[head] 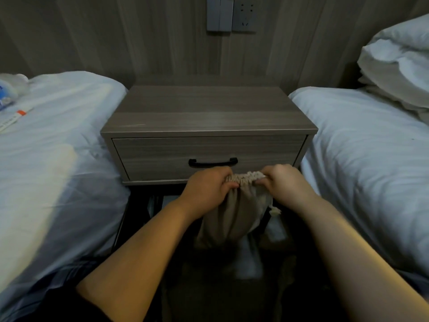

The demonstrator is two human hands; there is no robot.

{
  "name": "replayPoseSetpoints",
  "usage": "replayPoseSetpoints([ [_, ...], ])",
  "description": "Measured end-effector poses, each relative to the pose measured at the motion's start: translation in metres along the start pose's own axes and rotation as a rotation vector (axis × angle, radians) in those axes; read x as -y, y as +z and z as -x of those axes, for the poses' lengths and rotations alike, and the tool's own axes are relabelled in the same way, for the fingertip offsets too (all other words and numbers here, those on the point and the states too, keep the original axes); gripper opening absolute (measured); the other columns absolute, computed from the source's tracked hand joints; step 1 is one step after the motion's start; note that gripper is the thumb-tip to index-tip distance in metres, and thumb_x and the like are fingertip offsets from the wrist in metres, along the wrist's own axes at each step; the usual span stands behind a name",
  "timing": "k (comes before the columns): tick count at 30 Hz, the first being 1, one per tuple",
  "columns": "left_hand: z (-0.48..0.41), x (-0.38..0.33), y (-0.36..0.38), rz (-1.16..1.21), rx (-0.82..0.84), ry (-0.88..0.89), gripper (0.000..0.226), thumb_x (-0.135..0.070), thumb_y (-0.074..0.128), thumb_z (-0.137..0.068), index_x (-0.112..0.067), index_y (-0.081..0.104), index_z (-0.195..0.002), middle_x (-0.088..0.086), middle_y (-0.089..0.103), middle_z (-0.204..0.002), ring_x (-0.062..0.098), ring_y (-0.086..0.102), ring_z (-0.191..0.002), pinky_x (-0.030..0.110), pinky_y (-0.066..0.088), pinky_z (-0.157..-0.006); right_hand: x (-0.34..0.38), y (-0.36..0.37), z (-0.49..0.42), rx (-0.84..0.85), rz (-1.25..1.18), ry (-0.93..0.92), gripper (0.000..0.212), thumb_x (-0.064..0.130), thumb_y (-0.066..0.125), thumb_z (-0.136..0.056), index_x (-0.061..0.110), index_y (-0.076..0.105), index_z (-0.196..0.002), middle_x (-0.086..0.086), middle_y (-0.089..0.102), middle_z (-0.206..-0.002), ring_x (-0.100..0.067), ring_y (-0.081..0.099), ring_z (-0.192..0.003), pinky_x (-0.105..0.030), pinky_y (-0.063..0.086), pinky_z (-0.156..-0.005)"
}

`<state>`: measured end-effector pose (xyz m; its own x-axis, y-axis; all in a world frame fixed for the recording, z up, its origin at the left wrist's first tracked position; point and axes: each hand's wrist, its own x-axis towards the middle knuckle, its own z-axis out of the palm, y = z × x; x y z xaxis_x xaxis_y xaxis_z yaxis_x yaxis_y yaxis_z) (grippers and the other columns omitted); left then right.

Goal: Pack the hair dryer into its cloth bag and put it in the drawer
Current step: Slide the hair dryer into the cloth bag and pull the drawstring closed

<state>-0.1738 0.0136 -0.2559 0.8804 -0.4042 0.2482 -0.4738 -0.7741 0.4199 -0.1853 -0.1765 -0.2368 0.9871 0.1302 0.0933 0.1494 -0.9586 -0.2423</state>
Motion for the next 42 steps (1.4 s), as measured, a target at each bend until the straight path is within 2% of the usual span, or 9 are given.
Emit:
replayPoseSetpoints([
  [4, -0.004, -0.002, -0.011, -0.028, 0.02, -0.004, 0.035, -0.05, 0.055, -0.086, -0.019, 0.061, -0.099, 0.002, 0.067, -0.09, 0.02, 0.061, -0.083, 0.031, 0.044, -0.066, 0.0, -0.014, 0.005, -0.197, -0.014, -0.04, 0.035, 0.035, 0.053, -0.09, 0.005, 0.065, -0.076, -0.019, 0.069, -0.082, -0.037, 0.061, -0.084, -0.038, 0.044, -0.071],
  [9, -0.01, 0.0, -0.027, 0.04, 0.153, -0.129, 0.042, -0.045, 0.061, -0.083, -0.018, 0.063, -0.116, 0.002, 0.065, -0.116, 0.018, 0.057, -0.104, 0.03, 0.042, -0.085, -0.003, -0.019, 0.006, -0.114, -0.2, 0.013, 0.036, 0.026, 0.052, -0.092, 0.016, 0.05, -0.057, 0.001, 0.048, -0.054, -0.027, 0.05, -0.068, -0.03, 0.033, -0.062],
  [13, -0.006, 0.003, -0.032, 0.013, 0.146, -0.152, 0.025, -0.035, 0.055, -0.09, -0.016, 0.07, -0.098, 0.005, 0.069, -0.1, 0.02, 0.06, -0.094, 0.03, 0.044, -0.079, -0.014, -0.024, 0.008, -0.099, -0.168, 0.0, 0.033, 0.028, 0.056, -0.089, 0.021, 0.057, -0.057, -0.002, 0.052, -0.056, -0.028, 0.054, -0.068, -0.029, 0.036, -0.063],
  [18, -0.004, 0.004, -0.027, 0.258, -0.007, -0.197, 0.025, -0.025, 0.054, -0.092, -0.024, 0.063, -0.069, -0.008, 0.058, -0.069, 0.008, 0.054, -0.071, 0.021, 0.038, -0.062, -0.018, -0.024, 0.01, -0.205, -0.151, 0.022, 0.03, 0.026, 0.054, -0.091, 0.019, 0.058, -0.062, -0.011, 0.057, -0.064, -0.031, 0.057, -0.074, -0.033, 0.041, -0.066],
  [27, -0.007, 0.014, -0.029, 0.373, -0.291, -0.27, 0.028, -0.02, 0.053, -0.092, -0.012, 0.062, -0.068, -0.002, 0.055, -0.063, 0.006, 0.049, -0.063, 0.007, 0.033, -0.054, -0.016, -0.01, 0.002, -0.492, -0.536, 0.186, 0.039, 0.012, 0.051, -0.091, 0.021, 0.048, -0.053, -0.011, 0.061, -0.069, -0.026, 0.056, -0.072, -0.03, 0.039, -0.065],
  [31, -0.008, 0.014, -0.02, 0.498, -0.195, -0.277, 0.032, -0.02, 0.051, -0.093, -0.017, 0.059, -0.062, 0.0, 0.056, -0.064, 0.01, 0.051, -0.063, 0.023, 0.04, -0.06, -0.001, -0.006, -0.003, -0.262, -1.174, 0.295, 0.042, 0.008, 0.038, -0.097, 0.007, 0.05, -0.057, -0.014, 0.07, -0.092, -0.023, 0.067, -0.085, -0.029, 0.055, -0.076],
  [34, -0.007, 0.007, -0.008, 0.572, -0.062, -0.282, 0.027, -0.02, 0.05, -0.092, -0.015, 0.062, -0.069, 0.001, 0.061, -0.071, 0.013, 0.056, -0.069, 0.029, 0.044, -0.066, 0.001, 0.001, -0.004, -0.166, -1.144, 0.265, 0.042, 0.01, 0.038, -0.098, 0.006, 0.051, -0.058, -0.005, 0.071, -0.088, -0.024, 0.069, -0.092, -0.034, 0.055, -0.077],
  [39, -0.004, -0.011, 0.006, 0.731, 0.169, -0.302, 0.03, -0.04, 0.049, -0.092, -0.029, 0.049, -0.121, -0.007, 0.061, -0.106, 0.01, 0.059, -0.098, 0.027, 0.047, -0.08, 0.007, -0.003, -0.001, -0.15, -1.113, 0.248, 0.04, 0.01, 0.038, -0.098, 0.006, 0.051, -0.06, -0.009, 0.071, -0.086, -0.025, 0.069, -0.087, -0.054, 0.05, -0.087],
  [42, 0.002, -0.017, 0.021, 0.69, 0.18, -0.173, 0.023, -0.044, 0.062, -0.083, -0.038, 0.056, -0.105, -0.011, 0.065, -0.104, 0.005, 0.06, -0.097, 0.027, 0.049, -0.086, 0.013, -0.016, 0.004, -0.188, -1.237, 0.236, 0.04, 0.01, 0.037, -0.098, 0.003, 0.048, -0.061, -0.018, 0.069, -0.086, -0.022, 0.071, -0.078, -0.038, 0.059, -0.067],
])
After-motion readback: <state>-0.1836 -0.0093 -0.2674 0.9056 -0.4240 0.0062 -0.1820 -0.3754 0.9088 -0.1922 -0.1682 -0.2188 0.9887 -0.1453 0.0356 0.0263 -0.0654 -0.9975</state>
